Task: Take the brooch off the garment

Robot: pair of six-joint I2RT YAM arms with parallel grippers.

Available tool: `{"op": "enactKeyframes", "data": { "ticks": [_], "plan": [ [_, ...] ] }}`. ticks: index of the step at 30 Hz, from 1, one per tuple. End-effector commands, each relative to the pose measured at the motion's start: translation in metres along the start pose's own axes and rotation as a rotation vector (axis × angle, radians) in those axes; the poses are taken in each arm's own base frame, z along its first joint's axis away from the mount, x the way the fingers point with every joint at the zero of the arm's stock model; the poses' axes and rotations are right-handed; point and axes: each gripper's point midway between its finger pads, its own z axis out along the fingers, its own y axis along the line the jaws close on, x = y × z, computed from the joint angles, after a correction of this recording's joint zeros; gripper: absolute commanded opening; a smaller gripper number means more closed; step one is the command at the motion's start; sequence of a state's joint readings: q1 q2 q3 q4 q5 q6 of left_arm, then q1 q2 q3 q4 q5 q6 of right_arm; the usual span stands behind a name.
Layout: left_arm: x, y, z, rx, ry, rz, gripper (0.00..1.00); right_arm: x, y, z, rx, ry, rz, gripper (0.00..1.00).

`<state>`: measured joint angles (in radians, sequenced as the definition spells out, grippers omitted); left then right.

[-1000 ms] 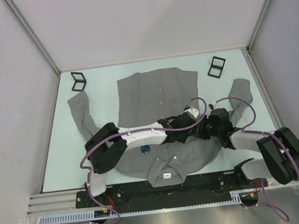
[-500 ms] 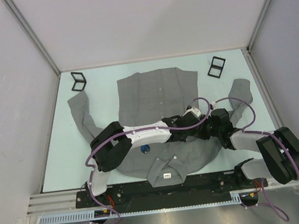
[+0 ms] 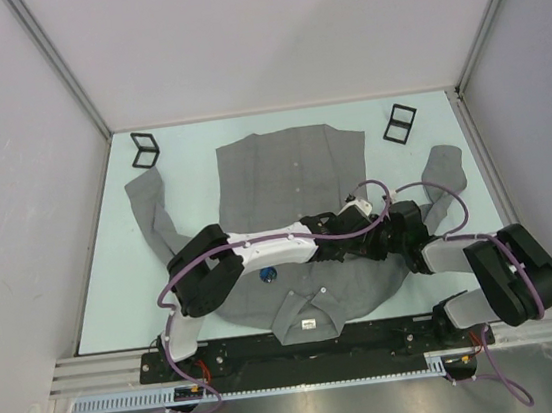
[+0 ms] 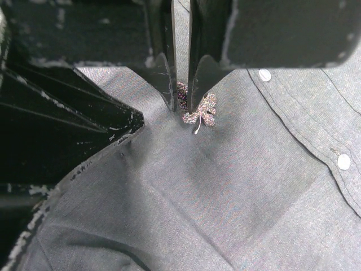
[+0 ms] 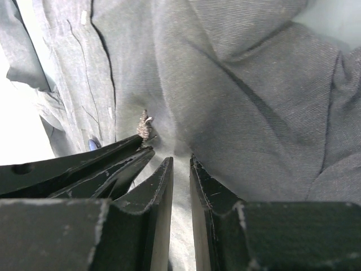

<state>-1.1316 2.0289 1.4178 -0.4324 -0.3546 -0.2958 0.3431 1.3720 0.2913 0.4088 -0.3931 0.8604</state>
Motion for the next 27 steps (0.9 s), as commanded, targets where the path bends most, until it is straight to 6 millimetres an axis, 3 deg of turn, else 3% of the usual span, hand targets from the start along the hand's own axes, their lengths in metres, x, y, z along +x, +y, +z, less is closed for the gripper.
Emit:
{"op": "enactKeyframes", "data": {
  "ticks": [1,13,22,27],
  "plan": [
    [0.030,-0.009,0.006,0.028,0.097,0.033,0.00,-0.009,0.007,0.003,-0.033,-0.013,0.008,0.22],
    [0.023,0.003,-0.009,-0.071,0.000,-0.032,0.01,-0.011,0.002,0.005,-0.019,-0.013,0.024,0.21],
    [-0.016,-0.004,-0.027,-0.025,-0.136,-0.151,0.00,-0.009,0.005,0.005,-0.040,0.004,0.011,0.21],
    [-0.008,-0.006,-0.026,-0.012,-0.100,-0.126,0.00,-0.008,0.005,0.005,-0.041,0.005,0.008,0.21]
  ]
}}
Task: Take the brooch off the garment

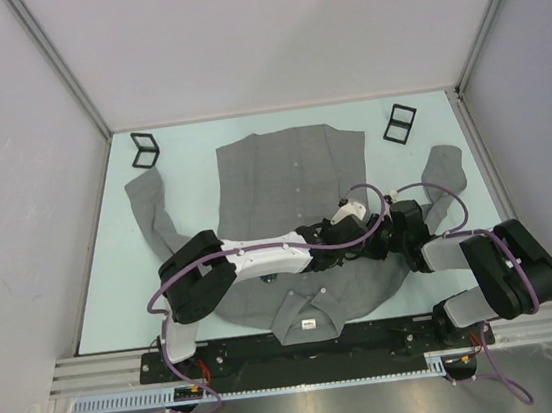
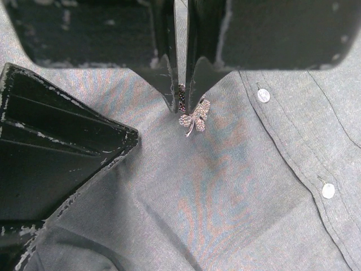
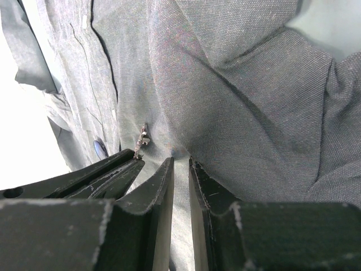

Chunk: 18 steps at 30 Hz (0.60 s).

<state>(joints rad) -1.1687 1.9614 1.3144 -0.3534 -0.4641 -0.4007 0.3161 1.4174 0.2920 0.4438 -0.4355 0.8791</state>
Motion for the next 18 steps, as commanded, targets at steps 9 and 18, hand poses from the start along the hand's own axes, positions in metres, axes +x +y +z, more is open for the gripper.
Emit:
{"op": "enactKeyframes", "data": {
  "ticks": [9,18],
  "plan": [
    [-0.006,-0.005,-0.028,0.090,-0.022,-0.049,0.00,-0.007,0.009,0.003,-0.033,-0.009,-0.032,0.21],
    [-0.016,-0.001,-0.036,0.093,-0.069,-0.082,0.01,-0.006,0.008,0.004,-0.032,-0.001,-0.033,0.21]
  ]
}}
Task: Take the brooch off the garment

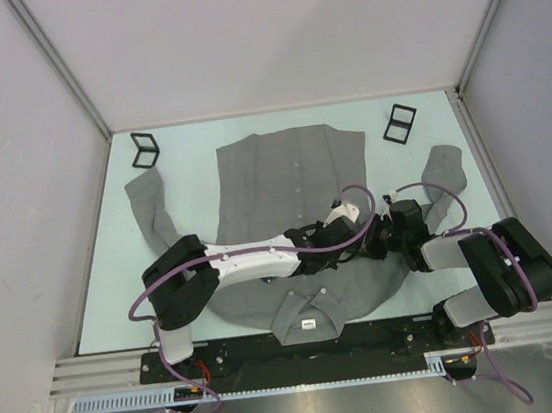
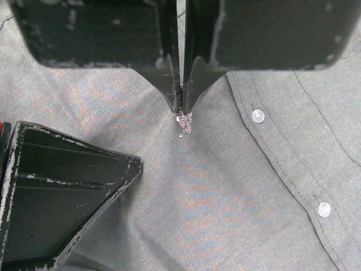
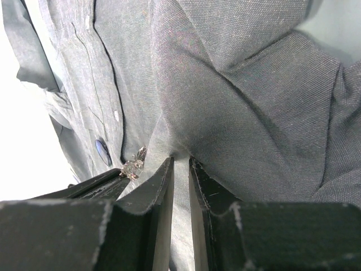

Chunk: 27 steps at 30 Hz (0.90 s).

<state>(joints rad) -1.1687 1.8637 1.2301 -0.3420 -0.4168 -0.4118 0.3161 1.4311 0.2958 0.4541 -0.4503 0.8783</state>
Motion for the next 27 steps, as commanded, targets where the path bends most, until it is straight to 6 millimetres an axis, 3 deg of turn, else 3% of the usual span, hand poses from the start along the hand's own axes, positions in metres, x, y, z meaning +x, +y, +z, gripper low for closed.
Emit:
{"op": "enactKeyframes", "data": {
  "ticks": [1,9,20,27],
  "plan": [
    [-0.020,-0.005,-0.015,0.041,-0.066,-0.062,0.00,-0.008,0.008,0.003,-0.024,-0.012,-0.034,0.21],
    [-0.022,0.004,-0.011,0.026,-0.086,-0.123,0.00,-0.002,0.015,0.004,-0.065,0.022,-0.058,0.23],
    [-0.035,0.002,-0.006,0.041,-0.141,-0.164,0.00,0.007,0.031,0.010,-0.111,0.060,-0.137,0.45],
    [-0.033,0.006,-0.012,0.042,-0.167,-0.192,0.00,0.005,0.027,0.015,-0.086,0.068,-0.117,0.43]
  ]
}}
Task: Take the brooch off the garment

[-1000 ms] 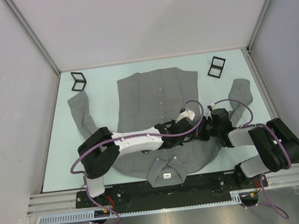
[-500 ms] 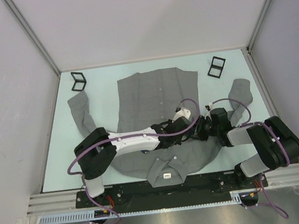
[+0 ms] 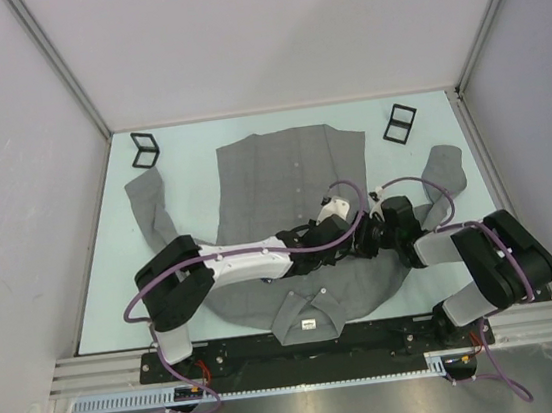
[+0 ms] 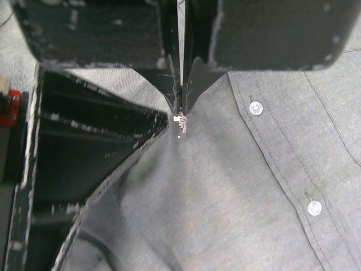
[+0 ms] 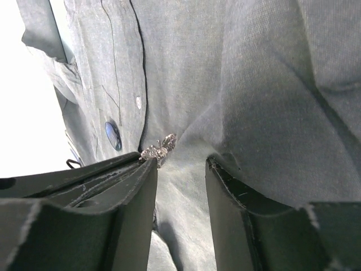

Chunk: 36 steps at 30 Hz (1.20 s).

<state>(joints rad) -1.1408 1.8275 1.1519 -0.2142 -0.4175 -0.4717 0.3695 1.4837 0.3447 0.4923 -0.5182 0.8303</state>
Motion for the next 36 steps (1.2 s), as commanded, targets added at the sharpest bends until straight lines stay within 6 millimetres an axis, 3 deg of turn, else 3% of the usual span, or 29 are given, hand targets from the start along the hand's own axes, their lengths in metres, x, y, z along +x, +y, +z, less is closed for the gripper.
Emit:
{"op": "enactKeyframes", "data": {
  "ticks": [1,13,22,28,34,35,36],
  "plan": [
    [-0.028,-0.003,-0.015,0.038,-0.107,-0.087,0.00,-0.008,0.003,0.007,-0.003,-0.007,-0.023,0.43],
    [-0.029,-0.006,-0.020,0.052,-0.099,-0.085,0.00,-0.008,0.000,0.010,0.016,0.003,-0.013,0.37],
    [-0.021,0.005,-0.036,0.026,-0.046,-0.070,0.00,-0.009,-0.005,0.011,0.047,-0.004,0.000,0.35],
    [-0.035,0.002,-0.053,0.078,-0.088,-0.093,0.00,-0.009,-0.004,0.010,0.044,-0.003,-0.006,0.36],
    [-0.055,0.000,-0.071,0.188,-0.161,-0.117,0.00,-0.011,0.012,0.002,-0.003,-0.004,-0.055,0.39],
    [-0.066,-0.004,-0.075,0.235,-0.206,-0.139,0.01,-0.012,0.014,0.000,-0.004,-0.011,-0.063,0.40],
    [-0.061,0.007,-0.070,0.241,-0.202,-0.160,0.00,-0.010,0.015,-0.002,-0.004,-0.006,-0.078,0.40]
  ]
}}
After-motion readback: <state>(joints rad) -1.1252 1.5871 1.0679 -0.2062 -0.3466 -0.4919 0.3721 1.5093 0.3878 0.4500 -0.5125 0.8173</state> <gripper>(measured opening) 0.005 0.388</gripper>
